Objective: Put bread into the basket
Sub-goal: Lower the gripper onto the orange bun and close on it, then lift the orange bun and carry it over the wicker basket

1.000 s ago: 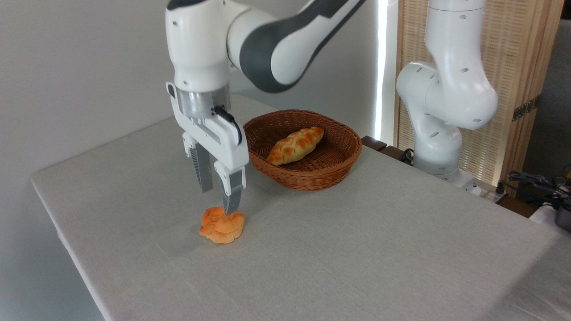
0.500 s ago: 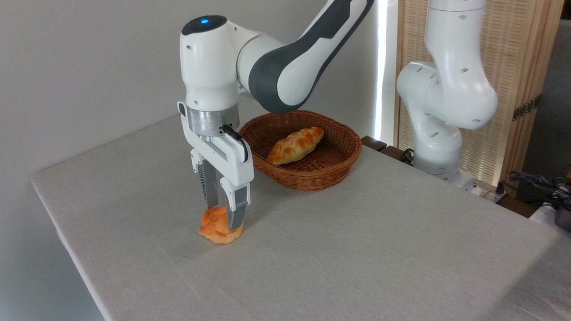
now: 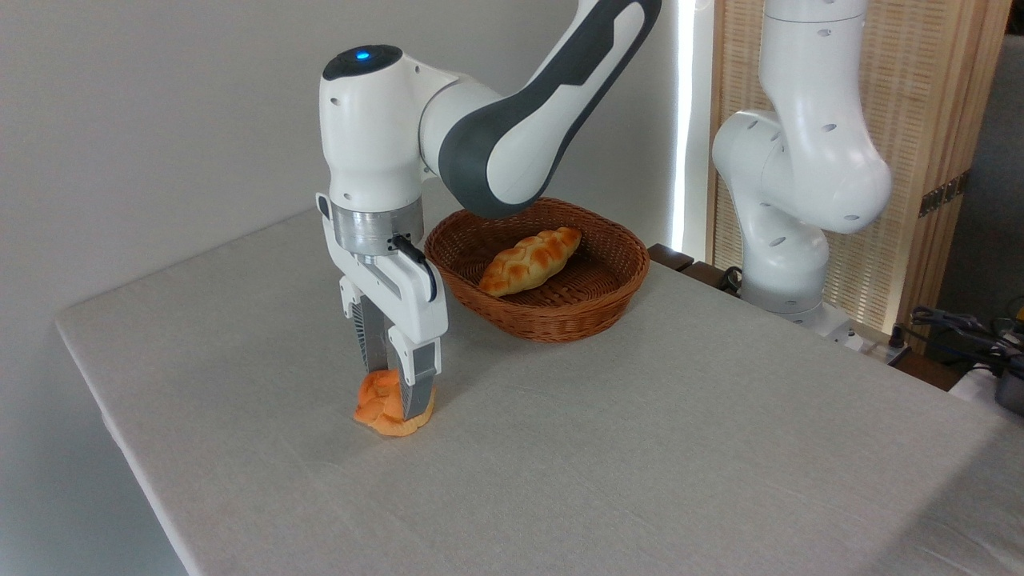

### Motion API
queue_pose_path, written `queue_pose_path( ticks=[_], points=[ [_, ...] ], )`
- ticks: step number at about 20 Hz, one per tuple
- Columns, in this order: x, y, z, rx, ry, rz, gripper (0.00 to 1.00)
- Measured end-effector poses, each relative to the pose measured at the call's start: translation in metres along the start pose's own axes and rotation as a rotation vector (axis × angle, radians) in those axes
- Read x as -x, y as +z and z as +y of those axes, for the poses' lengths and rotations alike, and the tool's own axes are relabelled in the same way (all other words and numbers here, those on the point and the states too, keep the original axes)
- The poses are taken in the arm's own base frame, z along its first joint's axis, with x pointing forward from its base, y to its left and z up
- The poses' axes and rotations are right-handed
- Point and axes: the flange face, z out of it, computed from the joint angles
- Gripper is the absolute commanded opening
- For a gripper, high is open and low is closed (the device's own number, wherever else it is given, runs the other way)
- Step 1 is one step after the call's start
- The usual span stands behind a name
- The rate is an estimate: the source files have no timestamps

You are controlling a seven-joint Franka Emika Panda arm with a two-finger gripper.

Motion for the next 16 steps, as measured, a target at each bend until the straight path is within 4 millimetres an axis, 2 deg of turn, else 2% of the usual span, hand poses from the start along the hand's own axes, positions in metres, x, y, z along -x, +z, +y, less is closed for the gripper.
queue_pose_path(
  ticks=[8,10,13,14,16],
  points=[
    [0.0,-0.003,-0.001,-0.003,-0.003,0.003,0.25],
    [0.001,-0.012,0.0,0.002,-0.001,-0.001,0.26],
    [0.007,-0.062,0.011,0.038,0.008,-0.034,0.28],
    [0.01,-0.083,0.019,0.044,0.016,-0.036,0.28],
    [0.019,-0.12,0.048,0.075,0.053,-0.06,0.29]
  ],
)
